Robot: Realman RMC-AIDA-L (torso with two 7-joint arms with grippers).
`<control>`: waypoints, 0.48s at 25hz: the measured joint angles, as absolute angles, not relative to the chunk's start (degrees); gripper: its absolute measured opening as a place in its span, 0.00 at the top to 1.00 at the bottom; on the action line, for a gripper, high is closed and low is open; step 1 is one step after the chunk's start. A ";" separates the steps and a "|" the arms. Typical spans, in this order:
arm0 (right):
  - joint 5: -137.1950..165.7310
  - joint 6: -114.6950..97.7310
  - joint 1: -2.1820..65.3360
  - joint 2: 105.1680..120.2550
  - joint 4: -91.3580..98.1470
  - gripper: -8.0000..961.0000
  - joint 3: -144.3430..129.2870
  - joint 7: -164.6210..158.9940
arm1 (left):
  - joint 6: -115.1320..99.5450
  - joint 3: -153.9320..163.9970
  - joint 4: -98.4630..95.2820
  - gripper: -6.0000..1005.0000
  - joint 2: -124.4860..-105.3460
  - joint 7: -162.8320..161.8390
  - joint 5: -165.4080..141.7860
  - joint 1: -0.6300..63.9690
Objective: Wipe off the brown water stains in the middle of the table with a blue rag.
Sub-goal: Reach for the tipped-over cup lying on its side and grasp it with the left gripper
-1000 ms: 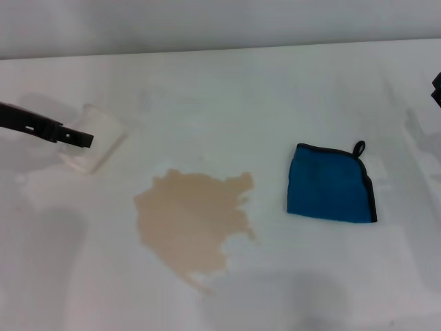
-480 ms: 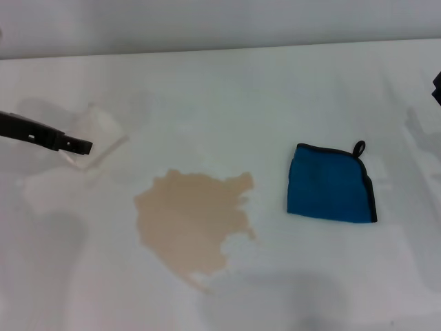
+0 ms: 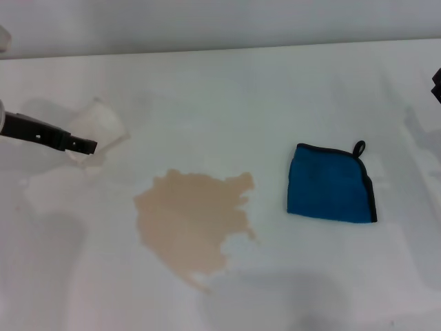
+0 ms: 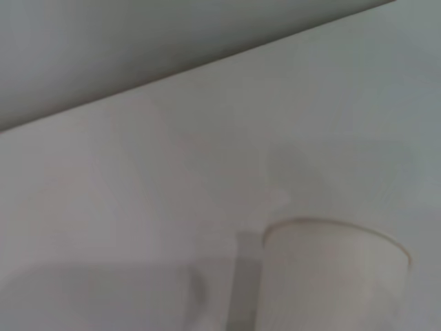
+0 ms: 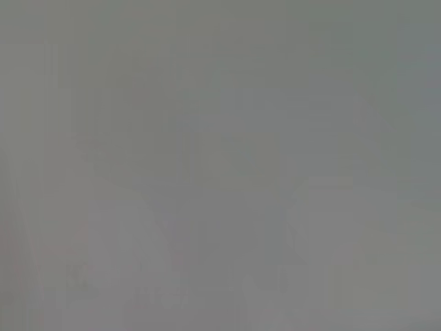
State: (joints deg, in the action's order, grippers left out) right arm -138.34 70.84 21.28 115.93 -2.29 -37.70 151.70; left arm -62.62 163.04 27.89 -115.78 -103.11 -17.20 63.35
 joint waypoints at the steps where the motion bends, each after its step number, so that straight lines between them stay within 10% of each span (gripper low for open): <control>1: -138.34 70.84 21.27 115.93 -2.29 0.10 -37.70 151.70 | -62.59 163.03 27.88 0.12 -115.68 -103.11 -17.36 63.60; 12: -138.34 70.84 21.28 115.93 -2.28 0.10 -37.70 151.50 | -62.34 163.03 27.76 0.12 -115.68 -100.45 -17.67 64.66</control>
